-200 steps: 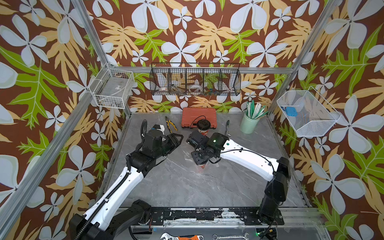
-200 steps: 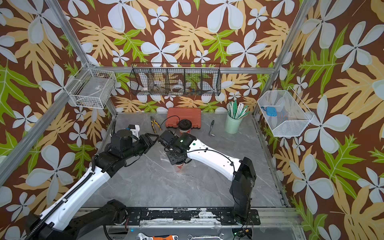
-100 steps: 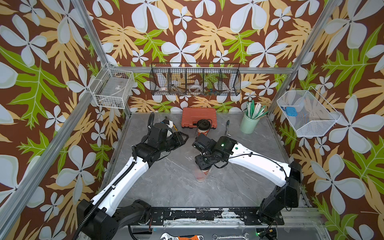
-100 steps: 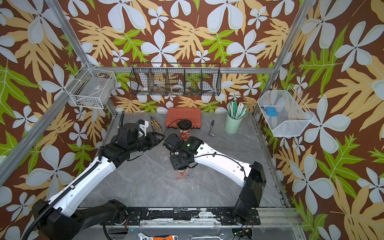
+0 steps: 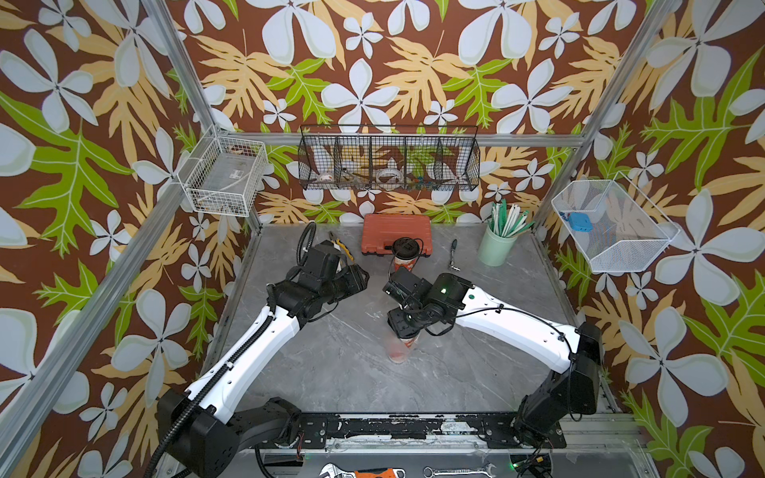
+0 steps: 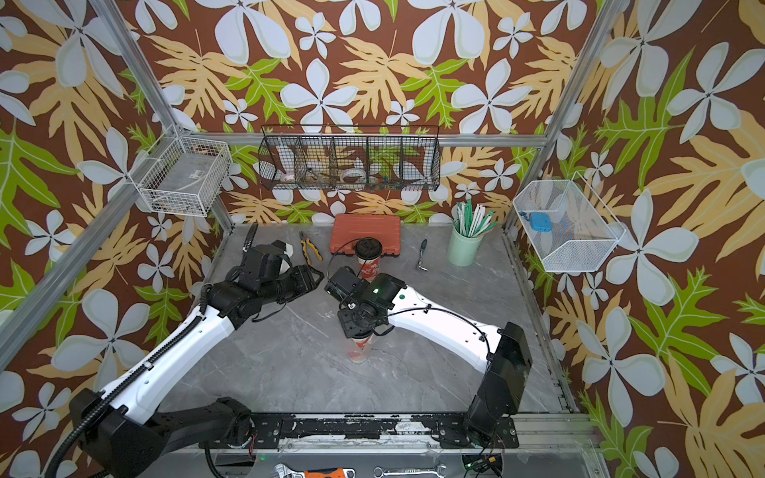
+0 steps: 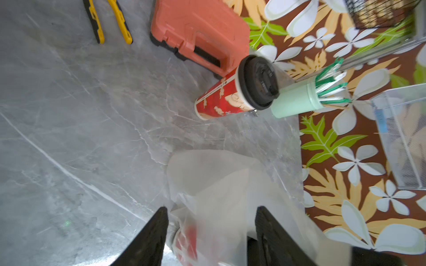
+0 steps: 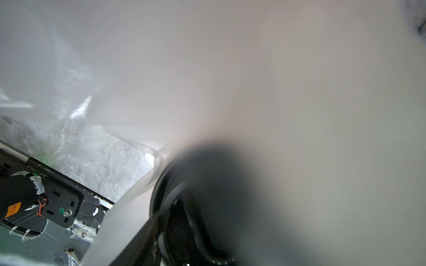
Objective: Pack milk tea into plastic carrier bags
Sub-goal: Place the milk tea cup in the plastic carrier bag.
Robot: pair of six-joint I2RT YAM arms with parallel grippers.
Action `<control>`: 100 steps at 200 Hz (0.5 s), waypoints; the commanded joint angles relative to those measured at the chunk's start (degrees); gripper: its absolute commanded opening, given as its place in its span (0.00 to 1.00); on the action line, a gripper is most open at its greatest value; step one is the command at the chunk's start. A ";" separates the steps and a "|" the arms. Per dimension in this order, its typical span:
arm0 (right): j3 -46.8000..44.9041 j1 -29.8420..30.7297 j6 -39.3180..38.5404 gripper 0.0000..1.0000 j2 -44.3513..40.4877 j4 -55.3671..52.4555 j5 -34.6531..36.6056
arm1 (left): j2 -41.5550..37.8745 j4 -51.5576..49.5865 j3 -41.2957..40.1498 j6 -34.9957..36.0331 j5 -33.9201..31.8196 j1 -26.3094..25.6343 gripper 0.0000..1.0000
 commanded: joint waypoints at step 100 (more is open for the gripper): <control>0.88 0.15 -0.03 0.65 0.17 -1.85 0.64 | -2.61 13.55 -7.13 -4.51 12.01 1.70 0.12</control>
